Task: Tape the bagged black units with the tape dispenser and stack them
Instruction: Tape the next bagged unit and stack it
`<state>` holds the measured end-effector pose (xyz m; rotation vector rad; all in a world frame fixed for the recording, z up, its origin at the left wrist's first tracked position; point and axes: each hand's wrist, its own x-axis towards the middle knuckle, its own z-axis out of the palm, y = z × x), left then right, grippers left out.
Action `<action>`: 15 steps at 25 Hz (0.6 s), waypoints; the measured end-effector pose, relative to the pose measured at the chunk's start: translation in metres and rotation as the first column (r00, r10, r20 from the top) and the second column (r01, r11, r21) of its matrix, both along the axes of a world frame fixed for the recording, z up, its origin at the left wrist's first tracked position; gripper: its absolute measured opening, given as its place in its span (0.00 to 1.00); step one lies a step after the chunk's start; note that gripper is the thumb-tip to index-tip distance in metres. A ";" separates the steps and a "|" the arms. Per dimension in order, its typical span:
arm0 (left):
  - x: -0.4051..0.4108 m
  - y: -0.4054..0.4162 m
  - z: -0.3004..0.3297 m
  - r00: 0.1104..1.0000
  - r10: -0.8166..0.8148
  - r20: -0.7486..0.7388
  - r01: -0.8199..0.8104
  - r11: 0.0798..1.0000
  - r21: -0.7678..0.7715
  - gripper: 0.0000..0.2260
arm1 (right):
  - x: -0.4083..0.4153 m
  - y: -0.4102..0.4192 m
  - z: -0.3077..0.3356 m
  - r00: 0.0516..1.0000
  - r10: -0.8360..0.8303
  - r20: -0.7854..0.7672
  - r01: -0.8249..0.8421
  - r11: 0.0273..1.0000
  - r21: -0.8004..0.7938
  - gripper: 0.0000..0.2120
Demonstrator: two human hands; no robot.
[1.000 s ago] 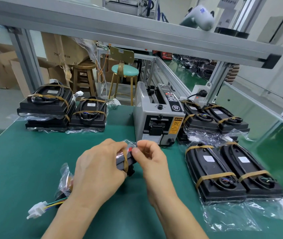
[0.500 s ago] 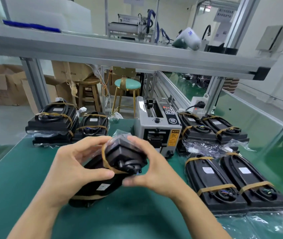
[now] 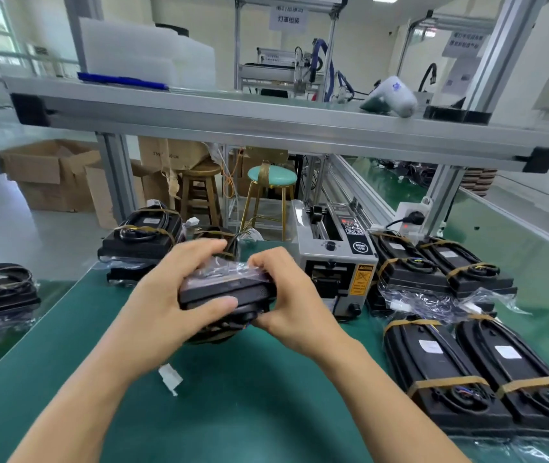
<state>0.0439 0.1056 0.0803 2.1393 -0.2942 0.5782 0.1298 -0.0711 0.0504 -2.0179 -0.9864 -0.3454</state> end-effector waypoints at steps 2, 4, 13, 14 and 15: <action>0.006 -0.001 -0.001 0.990 0.070 -0.120 -0.085 0.988 -0.127 0.14 | -0.002 0.004 -0.006 0.999 0.035 0.005 -0.035 0.999 -0.038 0.26; 0.010 -0.002 -0.001 0.977 0.048 -0.210 -0.114 0.943 -0.313 0.07 | -0.006 0.004 -0.011 0.993 0.060 -0.099 -0.062 0.998 -0.020 0.34; 0.019 0.006 0.000 0.995 0.004 -0.102 -0.050 0.891 -0.452 0.08 | -0.009 -0.003 -0.011 0.999 0.019 0.049 -0.011 0.988 -0.154 0.33; 0.014 0.008 -0.005 0.994 -0.065 -0.083 0.031 0.933 -0.359 0.10 | -0.007 -0.005 -0.010 1.000 0.011 0.008 -0.010 0.990 -0.142 0.32; 0.008 0.009 -0.010 0.981 -0.147 -0.123 0.112 0.961 -0.254 0.18 | -0.005 -0.006 -0.009 1.000 0.011 -0.023 -0.014 0.992 -0.128 0.30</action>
